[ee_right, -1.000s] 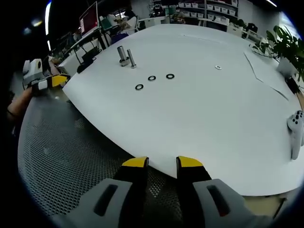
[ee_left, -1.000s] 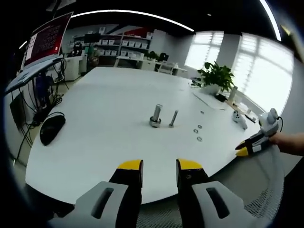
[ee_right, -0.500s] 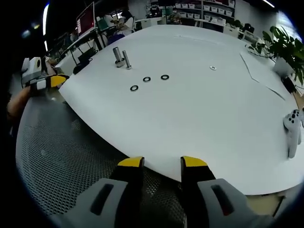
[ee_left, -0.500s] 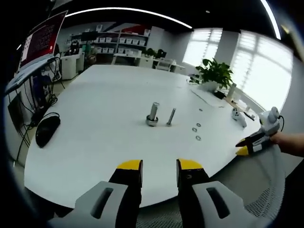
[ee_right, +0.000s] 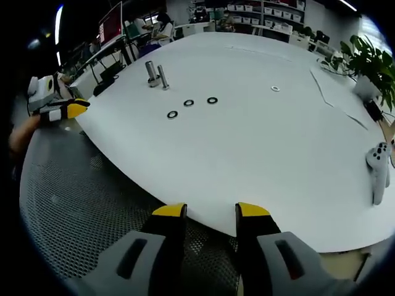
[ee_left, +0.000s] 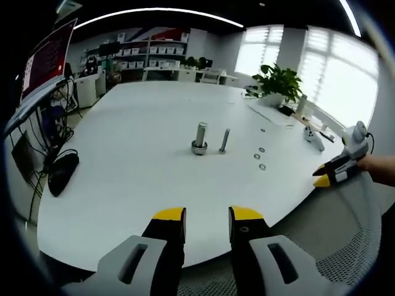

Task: Place the washer onto the threaded stud by aligning its center hole with the stud, sliding it down to the base, and recovering from edge contact or off-axis alignment until the washer reaches the visible bottom stop.

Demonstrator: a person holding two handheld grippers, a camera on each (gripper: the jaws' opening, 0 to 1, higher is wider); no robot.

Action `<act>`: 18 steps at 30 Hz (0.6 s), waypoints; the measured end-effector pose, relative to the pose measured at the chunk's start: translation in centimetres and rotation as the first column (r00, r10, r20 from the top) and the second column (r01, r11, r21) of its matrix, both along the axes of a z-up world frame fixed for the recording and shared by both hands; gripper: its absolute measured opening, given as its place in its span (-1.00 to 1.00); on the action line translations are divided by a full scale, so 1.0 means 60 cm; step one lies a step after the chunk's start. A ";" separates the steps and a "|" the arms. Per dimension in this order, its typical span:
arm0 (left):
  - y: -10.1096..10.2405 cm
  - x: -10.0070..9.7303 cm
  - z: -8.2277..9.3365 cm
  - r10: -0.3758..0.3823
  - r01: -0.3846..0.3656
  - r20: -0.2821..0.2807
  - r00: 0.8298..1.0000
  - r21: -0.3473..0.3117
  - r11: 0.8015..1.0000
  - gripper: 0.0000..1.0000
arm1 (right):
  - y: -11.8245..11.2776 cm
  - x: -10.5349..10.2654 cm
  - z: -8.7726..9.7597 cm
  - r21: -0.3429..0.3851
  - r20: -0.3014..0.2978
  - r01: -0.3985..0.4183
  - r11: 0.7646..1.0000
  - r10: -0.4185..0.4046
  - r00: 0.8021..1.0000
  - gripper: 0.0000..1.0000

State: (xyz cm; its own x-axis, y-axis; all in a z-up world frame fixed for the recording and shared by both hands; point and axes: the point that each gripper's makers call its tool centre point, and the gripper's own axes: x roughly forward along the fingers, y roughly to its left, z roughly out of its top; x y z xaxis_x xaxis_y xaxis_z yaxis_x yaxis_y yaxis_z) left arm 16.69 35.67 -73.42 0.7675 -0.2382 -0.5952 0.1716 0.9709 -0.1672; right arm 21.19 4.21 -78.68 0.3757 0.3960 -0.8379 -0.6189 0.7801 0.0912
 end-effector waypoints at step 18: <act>0.003 -0.004 -0.007 0.012 -0.013 -0.026 1.000 -0.023 1.000 -0.50 | 0.010 -0.011 0.011 0.049 -0.037 -0.029 0.998 0.031 0.999 -0.34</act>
State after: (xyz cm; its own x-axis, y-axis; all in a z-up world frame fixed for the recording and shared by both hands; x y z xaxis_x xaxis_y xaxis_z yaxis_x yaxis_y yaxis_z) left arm 16.44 35.88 -73.86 0.7552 -0.2426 -0.6090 0.1549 0.9687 -0.1939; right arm 20.55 4.80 -78.02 0.3315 0.4468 -0.8310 -0.6376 0.7552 0.1518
